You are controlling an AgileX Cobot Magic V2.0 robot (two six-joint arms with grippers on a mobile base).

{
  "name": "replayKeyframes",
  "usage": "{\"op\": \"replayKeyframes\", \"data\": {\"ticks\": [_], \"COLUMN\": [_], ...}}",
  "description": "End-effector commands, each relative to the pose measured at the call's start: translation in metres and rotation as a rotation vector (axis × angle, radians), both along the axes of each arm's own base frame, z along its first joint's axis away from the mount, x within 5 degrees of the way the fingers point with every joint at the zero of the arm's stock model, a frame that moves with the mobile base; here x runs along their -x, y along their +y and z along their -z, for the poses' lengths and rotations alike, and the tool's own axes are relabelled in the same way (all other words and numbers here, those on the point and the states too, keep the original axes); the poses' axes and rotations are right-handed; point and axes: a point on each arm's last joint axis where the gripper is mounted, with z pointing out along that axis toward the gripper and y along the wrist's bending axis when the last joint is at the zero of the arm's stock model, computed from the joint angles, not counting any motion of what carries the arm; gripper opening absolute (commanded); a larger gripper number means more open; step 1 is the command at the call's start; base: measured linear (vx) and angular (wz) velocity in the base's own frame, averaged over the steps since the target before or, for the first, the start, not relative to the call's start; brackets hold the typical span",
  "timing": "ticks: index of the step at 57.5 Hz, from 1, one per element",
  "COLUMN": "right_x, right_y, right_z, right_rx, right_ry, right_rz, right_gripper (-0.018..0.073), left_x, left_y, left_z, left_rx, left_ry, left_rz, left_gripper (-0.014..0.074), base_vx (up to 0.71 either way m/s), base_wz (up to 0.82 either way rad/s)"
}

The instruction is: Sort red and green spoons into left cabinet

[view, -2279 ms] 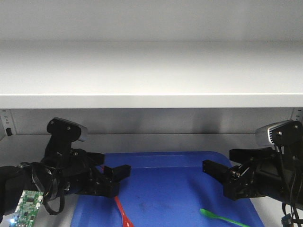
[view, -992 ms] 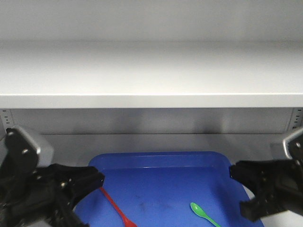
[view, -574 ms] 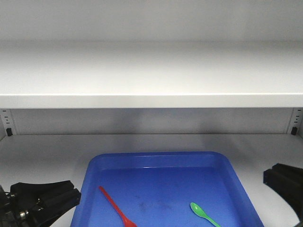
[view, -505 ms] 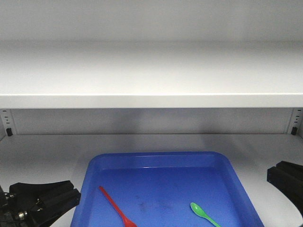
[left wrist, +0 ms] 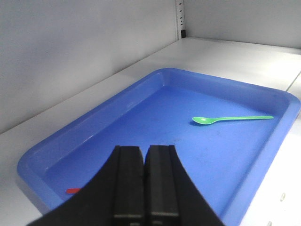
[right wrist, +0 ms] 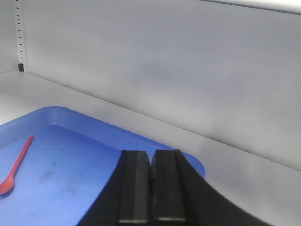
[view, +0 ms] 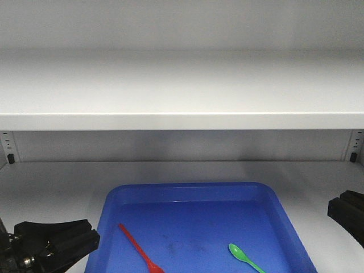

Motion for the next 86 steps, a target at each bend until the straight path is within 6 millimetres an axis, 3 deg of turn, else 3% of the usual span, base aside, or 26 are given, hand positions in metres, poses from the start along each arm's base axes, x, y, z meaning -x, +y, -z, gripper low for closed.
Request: {"op": "replayKeyframes", "data": {"ticks": [1, 12, 20, 34, 58, 66, 79, 86], "right_x": [0.000, 0.001, 0.000, 0.000, 0.000, 0.000, 0.000, 0.000], "right_y": [-0.002, -0.001, -0.002, -0.002, -0.002, -0.002, -0.002, -0.002], "right_z": [-0.011, -0.011, -0.011, -0.011, -0.011, -0.011, -0.011, -0.011], "right_rx": [-0.036, -0.036, -0.036, -0.036, -0.035, -0.035, -0.035, -0.035], "right_ry": [-0.030, -0.030, -0.030, -0.030, -0.031, -0.031, -0.031, -0.031], "right_rz": [0.016, 0.015, 0.016, 0.016, 0.016, 0.016, 0.016, 0.016], "right_gripper": [-0.0003, -0.0003, -0.0003, -0.0003, -0.0003, -0.0003, -0.0003, -0.0003], "left_x": [0.003, -0.002, -0.008, 0.012, 0.009, 0.002, 0.001, 0.001], "left_y": [-0.001, 0.004, 0.024, 0.049, 0.055, 0.058, 0.066, 0.071], "left_z": [-0.013, -0.012, -0.017, -0.039, -0.039, -0.033, -0.049, -0.049], "left_rx": [0.056, 0.044, 0.098, 0.140, 0.124, 0.117, 0.100, 0.095], "left_ry": [-0.018, -0.016, -0.007, -0.152, -0.157, -0.087, -0.037, -0.026], "left_rz": [0.015, -0.060, -0.219, -0.272, -0.336, -0.387, -0.476, -0.533], "left_gripper": [-0.0003, -0.0003, -0.0003, -0.0003, -0.0003, -0.0003, -0.0003, -0.0003], "base_vx": [0.00, 0.00, 0.00, 0.00, 0.00, 0.00, 0.00, 0.00], "base_wz": [0.00, 0.00, 0.00, 0.00, 0.00, 0.00, 0.00, 0.00]}}
